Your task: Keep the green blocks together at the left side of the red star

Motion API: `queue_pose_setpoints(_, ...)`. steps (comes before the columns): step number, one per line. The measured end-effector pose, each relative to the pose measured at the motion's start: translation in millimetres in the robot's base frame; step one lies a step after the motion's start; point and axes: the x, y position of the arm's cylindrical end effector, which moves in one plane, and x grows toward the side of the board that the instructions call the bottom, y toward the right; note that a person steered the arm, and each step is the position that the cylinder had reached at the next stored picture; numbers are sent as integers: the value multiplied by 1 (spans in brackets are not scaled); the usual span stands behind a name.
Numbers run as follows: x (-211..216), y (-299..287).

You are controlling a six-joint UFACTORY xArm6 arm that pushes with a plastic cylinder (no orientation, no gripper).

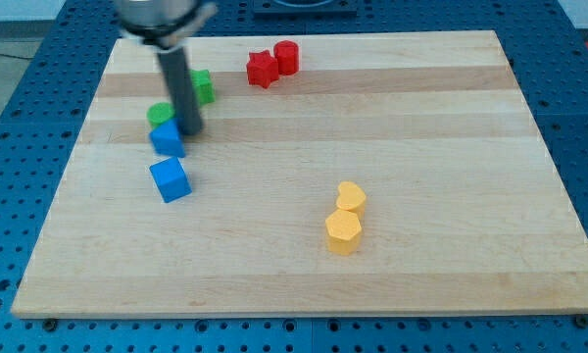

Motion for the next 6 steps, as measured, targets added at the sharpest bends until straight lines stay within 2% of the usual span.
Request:
queue_pose_setpoints(1, 13, -62)
queue_pose_setpoints(2, 2, -90)
queue_pose_setpoints(3, -34, -76)
queue_pose_setpoints(4, -38, -26)
queue_pose_setpoints(5, -38, -10)
queue_pose_setpoints(6, -11, -48)
